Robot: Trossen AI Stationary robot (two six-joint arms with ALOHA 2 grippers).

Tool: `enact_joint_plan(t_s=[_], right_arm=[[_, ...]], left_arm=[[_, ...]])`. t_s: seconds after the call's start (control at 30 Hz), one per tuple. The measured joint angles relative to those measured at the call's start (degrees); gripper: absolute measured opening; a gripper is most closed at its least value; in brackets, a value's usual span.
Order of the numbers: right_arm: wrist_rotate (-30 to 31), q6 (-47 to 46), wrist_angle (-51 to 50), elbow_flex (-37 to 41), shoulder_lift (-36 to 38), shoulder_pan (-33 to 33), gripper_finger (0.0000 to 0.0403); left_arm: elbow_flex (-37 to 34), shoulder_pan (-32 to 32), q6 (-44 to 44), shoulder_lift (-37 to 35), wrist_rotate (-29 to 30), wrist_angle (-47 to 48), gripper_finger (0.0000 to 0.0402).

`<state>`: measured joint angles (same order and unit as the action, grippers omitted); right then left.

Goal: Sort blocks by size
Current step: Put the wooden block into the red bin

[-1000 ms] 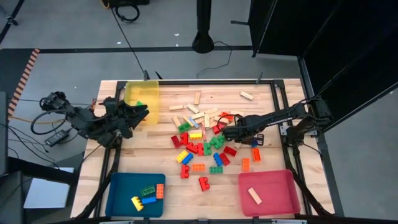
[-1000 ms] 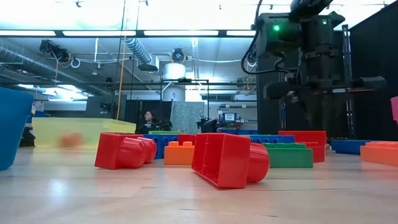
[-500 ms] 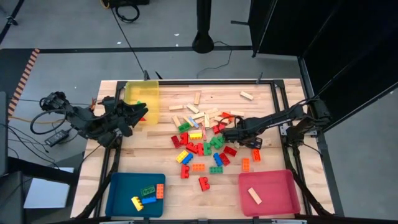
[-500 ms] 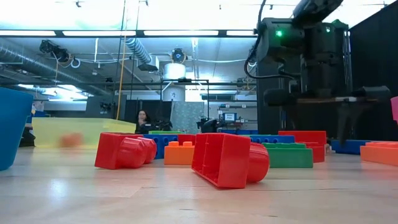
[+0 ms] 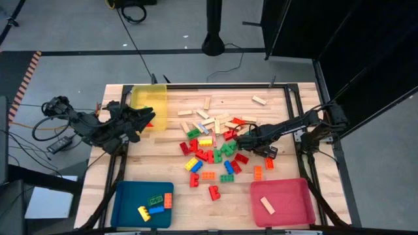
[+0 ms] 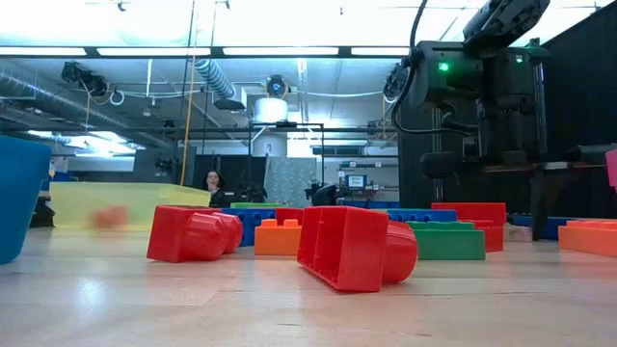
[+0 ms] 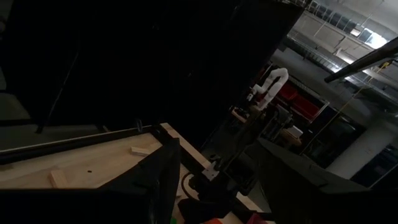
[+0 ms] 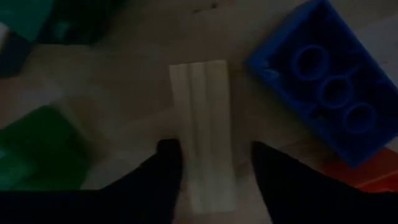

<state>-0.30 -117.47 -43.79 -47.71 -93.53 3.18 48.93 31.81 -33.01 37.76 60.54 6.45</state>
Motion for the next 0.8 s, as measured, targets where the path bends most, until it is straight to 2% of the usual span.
enact_joint_plan(t_s=[0.1,0.17,0.47,0.8], right_arm=[[-0.39,0.16,-0.52,0.14,0.01,0.0,0.014],[-0.37,0.48,-0.5,0.14,0.05,0.0,0.0119],[-1.17,2.64,-0.59,-0.5,-0.15,0.0,0.0119],[-1.39,10.88,-1.99,-8.74,-0.19,-0.37,0.0121]], left_arm=[[0.0,0.0,0.0,-0.02,0.08,0.16,0.0209],[0.0,0.0,0.0,-0.06,0.08,0.31,0.0209],[0.02,0.0,0.0,-0.7,0.12,0.68,0.0209],[0.02,0.0,-0.02,-0.7,0.12,0.7,0.0209]])
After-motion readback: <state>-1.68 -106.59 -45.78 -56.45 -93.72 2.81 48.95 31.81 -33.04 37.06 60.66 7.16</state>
